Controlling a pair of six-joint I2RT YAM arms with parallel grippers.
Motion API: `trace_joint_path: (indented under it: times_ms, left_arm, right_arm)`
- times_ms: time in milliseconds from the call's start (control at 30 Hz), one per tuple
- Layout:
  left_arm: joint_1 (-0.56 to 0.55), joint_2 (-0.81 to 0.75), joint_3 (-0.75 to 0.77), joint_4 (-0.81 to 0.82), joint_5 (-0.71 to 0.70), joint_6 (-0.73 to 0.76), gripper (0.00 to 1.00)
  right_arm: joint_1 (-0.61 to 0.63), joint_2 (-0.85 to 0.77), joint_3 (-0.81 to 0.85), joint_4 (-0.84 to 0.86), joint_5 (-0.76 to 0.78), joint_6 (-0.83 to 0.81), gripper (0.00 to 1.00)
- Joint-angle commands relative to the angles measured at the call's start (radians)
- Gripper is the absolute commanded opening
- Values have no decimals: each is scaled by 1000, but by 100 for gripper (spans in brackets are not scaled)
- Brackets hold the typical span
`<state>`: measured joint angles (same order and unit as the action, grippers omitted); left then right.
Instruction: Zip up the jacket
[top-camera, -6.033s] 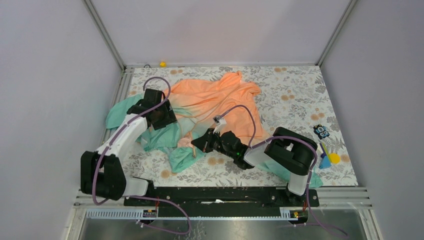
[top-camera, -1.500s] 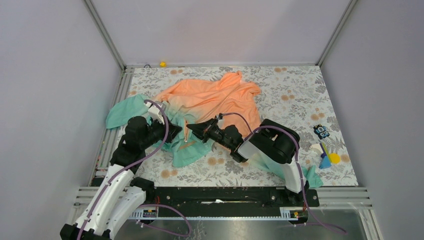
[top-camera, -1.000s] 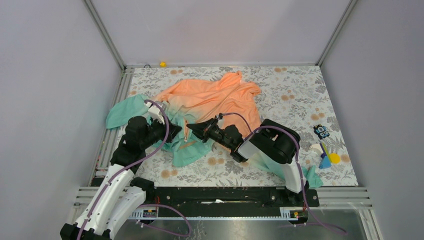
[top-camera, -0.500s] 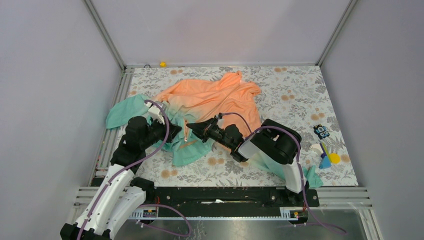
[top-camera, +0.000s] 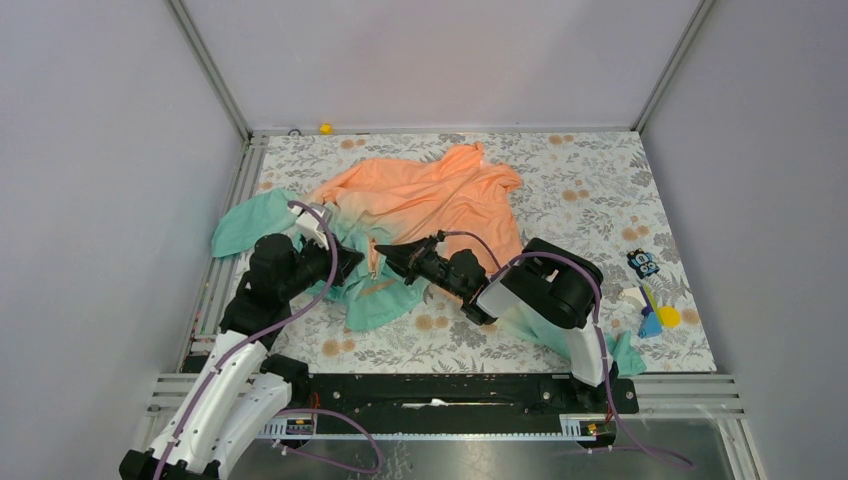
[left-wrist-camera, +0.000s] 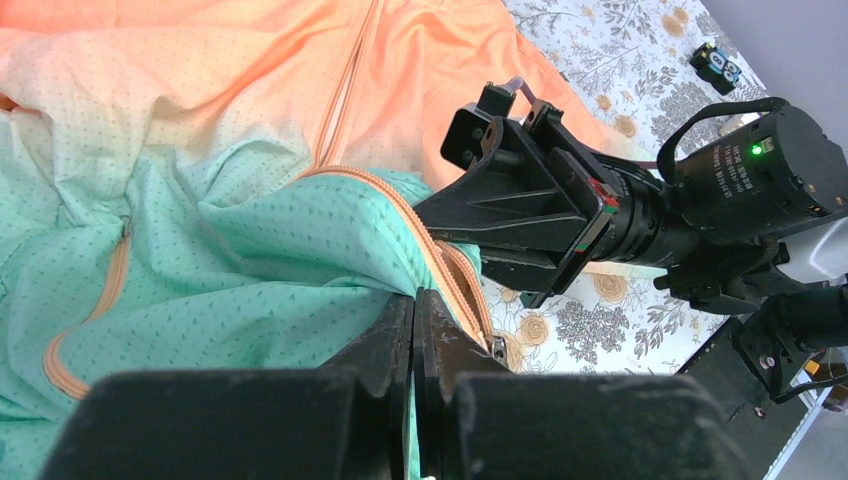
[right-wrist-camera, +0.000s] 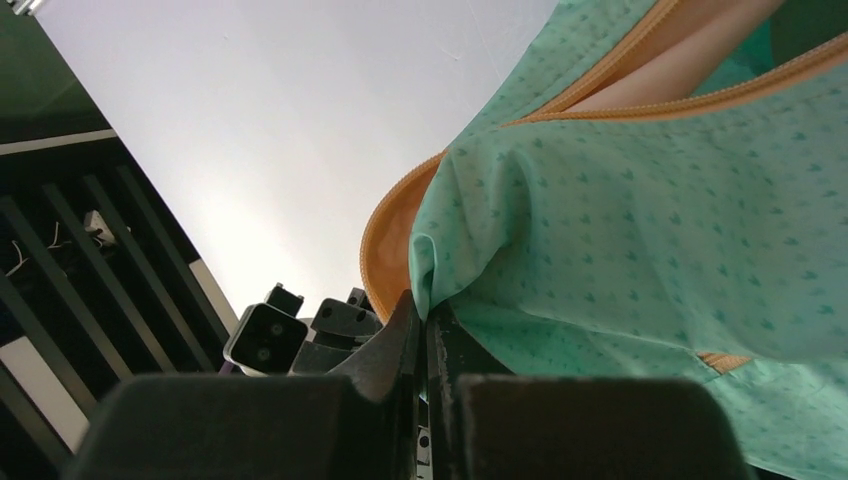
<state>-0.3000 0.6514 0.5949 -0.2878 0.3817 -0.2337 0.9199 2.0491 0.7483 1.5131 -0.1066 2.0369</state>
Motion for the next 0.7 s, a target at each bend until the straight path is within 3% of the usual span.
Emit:
trace_joint_path:
  times_ms: [0, 400, 533, 667]
  left_arm:
    - [-4, -25, -12, 87, 13, 7, 0]
    - [-10, -51, -28, 121, -9, -17, 0]
    - [-11, -96, -36, 149, -182, -180, 0]
    - [-11, -193, -107, 280, -218, -223, 0]
  right_arm:
    - [-12, -57, 3, 98, 46, 60, 0]
    - [-10, -28, 38, 84, 73, 72, 0]
    - [-11, 4, 49, 129, 57, 60, 0]
    - [-10, 2, 59, 131, 62, 62, 0]
